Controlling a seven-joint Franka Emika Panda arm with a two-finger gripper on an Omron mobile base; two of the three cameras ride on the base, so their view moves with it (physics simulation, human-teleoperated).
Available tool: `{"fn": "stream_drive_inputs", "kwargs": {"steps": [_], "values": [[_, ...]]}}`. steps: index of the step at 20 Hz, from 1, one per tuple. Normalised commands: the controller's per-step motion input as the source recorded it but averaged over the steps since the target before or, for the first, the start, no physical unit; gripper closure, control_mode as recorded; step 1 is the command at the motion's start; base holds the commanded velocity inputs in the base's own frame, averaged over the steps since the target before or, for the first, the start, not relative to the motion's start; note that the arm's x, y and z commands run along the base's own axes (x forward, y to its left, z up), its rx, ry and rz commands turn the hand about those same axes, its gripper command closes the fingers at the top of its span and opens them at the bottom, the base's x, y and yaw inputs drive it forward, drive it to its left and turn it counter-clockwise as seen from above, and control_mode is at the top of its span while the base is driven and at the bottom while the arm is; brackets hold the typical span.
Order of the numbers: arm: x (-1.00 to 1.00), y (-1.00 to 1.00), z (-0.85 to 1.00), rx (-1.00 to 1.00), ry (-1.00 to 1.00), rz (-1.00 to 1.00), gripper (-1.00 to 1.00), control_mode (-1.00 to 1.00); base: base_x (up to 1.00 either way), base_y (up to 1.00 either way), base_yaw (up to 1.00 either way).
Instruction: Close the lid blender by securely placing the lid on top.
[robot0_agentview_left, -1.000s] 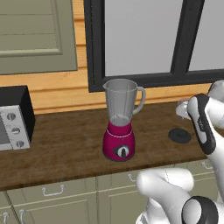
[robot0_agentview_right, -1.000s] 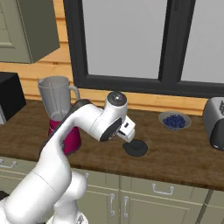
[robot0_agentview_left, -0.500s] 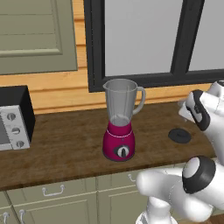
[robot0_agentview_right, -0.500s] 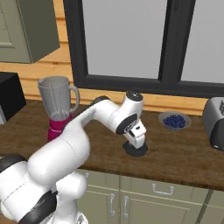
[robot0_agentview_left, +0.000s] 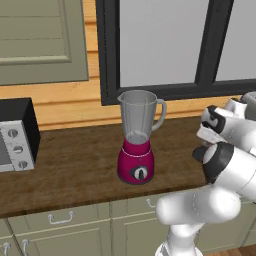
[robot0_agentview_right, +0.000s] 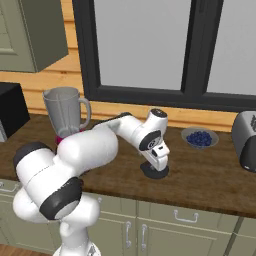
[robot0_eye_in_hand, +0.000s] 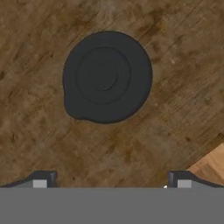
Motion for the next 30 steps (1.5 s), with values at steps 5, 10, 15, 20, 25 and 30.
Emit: {"fn": "stream_drive_inputs", "kwargs": {"steps": [5,10,15,20,25,30], "values": [[0.36,-0.12,-0.33,0.01,0.12,0.0,-1.0,-1.0,0.0,0.0,0.0],[0.31,-0.31,-0.21,0.03,0.05,0.0,-1.0,-1.0,0.0,0.0,0.0],[0.43,-0.28,-0.14,0.02,0.04,0.0,-1.0,-1.0,0.0,0.0,0.0],[0.26,-0.01,-0.31,0.0,0.04,0.0,-1.0,-1.0,0.0,0.0,0.0],[0.0,0.34,-0.34,0.0,0.01,0.0,-1.0,-1.0,0.0,0.0,0.0],[0.0,0.32,-0.28,0.0,0.0,-0.01,-1.0,-1.0,0.0,0.0,0.0]]}}
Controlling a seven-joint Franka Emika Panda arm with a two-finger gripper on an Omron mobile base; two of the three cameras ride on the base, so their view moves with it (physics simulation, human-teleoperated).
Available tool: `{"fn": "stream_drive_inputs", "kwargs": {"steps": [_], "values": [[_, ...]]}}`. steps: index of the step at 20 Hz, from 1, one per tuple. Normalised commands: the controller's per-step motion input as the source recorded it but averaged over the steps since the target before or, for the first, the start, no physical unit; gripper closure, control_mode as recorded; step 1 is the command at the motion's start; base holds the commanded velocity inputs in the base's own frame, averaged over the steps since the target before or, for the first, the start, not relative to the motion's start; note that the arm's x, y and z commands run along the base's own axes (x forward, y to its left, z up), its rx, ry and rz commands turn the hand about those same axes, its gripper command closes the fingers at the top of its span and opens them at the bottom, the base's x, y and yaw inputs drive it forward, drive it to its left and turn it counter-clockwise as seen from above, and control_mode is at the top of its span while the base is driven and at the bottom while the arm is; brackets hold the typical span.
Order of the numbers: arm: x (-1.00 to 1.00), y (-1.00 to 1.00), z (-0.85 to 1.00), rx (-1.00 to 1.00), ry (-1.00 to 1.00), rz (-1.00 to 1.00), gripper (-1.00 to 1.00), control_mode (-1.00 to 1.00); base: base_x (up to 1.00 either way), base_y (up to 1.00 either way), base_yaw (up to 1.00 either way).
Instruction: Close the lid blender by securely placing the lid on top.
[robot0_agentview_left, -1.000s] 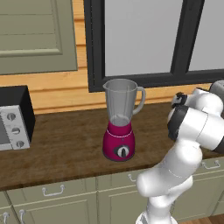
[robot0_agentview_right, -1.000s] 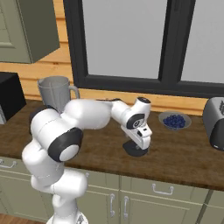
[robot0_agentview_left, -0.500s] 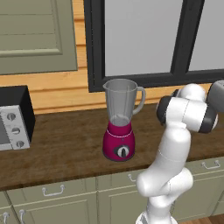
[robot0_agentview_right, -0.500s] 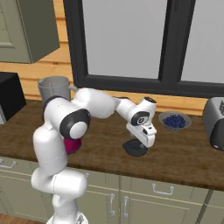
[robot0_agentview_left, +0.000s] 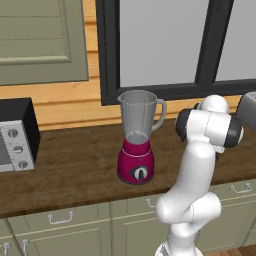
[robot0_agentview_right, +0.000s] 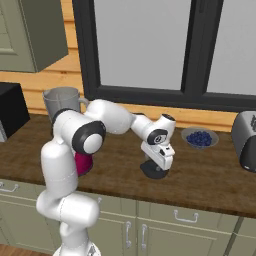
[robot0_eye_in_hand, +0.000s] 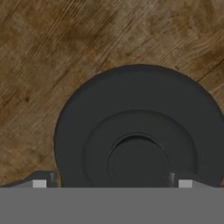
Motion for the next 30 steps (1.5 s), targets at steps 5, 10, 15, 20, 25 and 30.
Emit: {"fn": "stream_drive_inputs", "kwargs": {"steps": [5,10,15,20,25,30], "values": [[0.0,0.06,-0.3,0.0,0.0,-0.01,-1.0,-1.0,0.0,0.0,0.0],[0.0,0.0,-0.51,-0.01,0.0,0.0,1.0,-1.0,0.0,0.0,0.0],[-0.04,0.05,-0.76,-0.01,-0.06,-0.02,1.0,-1.0,0.0,0.0,0.0],[-0.04,0.02,-0.79,0.0,-0.11,-0.03,1.0,-1.0,0.0,0.0,0.0],[-0.01,0.01,-0.78,0.0,-0.07,-0.04,1.0,-1.0,0.0,0.0,0.0],[0.0,0.08,-0.58,-0.01,0.05,0.0,1.0,-1.0,0.0,0.0,0.0]]}}
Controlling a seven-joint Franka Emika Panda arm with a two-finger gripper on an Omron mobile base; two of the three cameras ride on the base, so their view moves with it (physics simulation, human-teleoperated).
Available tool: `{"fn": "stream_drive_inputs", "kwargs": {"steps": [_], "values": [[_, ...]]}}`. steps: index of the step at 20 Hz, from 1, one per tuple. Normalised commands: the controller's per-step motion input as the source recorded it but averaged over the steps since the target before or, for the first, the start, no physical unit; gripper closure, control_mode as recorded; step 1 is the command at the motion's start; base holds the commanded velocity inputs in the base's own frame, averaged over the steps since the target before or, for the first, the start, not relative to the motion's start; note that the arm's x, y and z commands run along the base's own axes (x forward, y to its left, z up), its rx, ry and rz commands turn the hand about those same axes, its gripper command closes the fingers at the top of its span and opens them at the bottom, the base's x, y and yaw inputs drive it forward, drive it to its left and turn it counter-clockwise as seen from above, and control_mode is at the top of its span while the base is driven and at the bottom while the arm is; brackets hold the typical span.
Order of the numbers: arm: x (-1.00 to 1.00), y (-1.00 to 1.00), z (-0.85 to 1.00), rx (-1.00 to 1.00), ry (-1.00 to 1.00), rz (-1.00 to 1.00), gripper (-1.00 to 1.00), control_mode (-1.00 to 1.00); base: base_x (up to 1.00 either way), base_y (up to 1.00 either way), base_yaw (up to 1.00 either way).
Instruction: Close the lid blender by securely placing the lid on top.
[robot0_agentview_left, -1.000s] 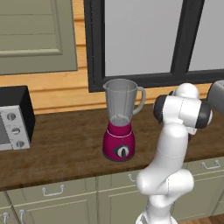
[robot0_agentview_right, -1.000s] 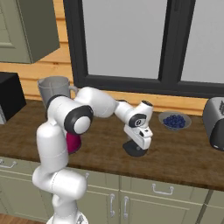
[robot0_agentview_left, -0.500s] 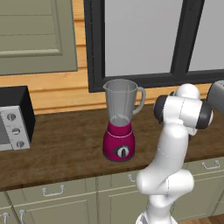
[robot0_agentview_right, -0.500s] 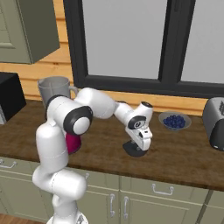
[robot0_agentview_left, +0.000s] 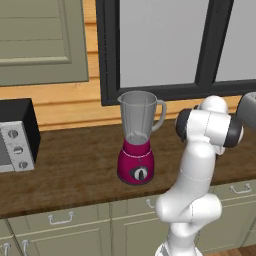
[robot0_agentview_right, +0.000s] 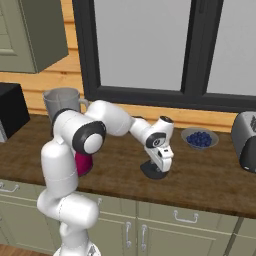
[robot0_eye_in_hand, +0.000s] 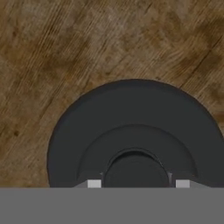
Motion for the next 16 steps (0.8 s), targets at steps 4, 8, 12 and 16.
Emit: {"fn": "stream_drive_inputs", "kwargs": {"steps": [4,8,12,16], "values": [[-0.04,0.04,-0.03,-0.01,0.0,-0.01,1.0,-1.0,0.0,0.0,0.0],[-0.37,0.0,0.71,0.0,-0.02,-0.03,1.0,-1.0,0.0,0.0,0.0],[-0.26,0.0,1.0,-0.04,-0.06,-0.01,1.0,-1.0,0.0,0.0,0.0],[-0.32,0.01,1.0,-0.05,-0.12,0.0,1.0,-1.0,0.0,0.0,0.0]]}}
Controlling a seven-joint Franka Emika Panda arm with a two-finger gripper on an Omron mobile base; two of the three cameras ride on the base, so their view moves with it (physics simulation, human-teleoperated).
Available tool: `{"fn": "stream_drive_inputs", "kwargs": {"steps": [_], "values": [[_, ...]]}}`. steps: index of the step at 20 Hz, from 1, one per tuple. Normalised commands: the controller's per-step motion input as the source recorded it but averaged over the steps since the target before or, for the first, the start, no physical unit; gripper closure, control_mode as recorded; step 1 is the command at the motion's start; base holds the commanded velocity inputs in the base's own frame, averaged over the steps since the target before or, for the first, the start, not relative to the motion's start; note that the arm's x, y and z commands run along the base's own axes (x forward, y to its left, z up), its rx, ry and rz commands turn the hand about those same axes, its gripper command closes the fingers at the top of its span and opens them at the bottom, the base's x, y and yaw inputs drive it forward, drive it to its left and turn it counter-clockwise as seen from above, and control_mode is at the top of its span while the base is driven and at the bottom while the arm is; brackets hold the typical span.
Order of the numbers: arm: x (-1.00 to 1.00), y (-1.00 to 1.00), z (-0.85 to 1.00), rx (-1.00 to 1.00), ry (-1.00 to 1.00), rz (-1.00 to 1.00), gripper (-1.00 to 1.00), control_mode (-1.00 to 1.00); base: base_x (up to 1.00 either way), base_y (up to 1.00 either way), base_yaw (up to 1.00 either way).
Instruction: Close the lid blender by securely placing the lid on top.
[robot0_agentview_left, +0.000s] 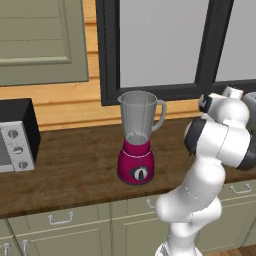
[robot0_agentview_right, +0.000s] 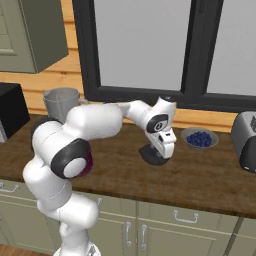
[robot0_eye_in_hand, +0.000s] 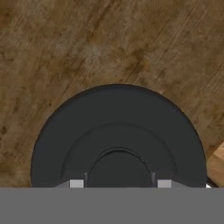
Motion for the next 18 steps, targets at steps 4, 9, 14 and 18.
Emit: {"fn": "stream_drive_inputs", "kwargs": {"steps": [4,9,14,18], "values": [[-0.4,0.14,1.0,-0.07,-0.18,0.0,1.0,-1.0,0.0,0.0,0.0],[-0.16,0.48,0.99,-0.11,-0.27,0.0,1.0,-1.0,0.0,0.0,0.0],[-0.32,0.62,0.92,-0.13,-0.34,0.0,1.0,-1.0,0.0,0.0,0.0],[-0.45,0.59,0.84,-0.06,-0.23,0.0,1.0,-1.0,0.0,0.0,0.0]]}}
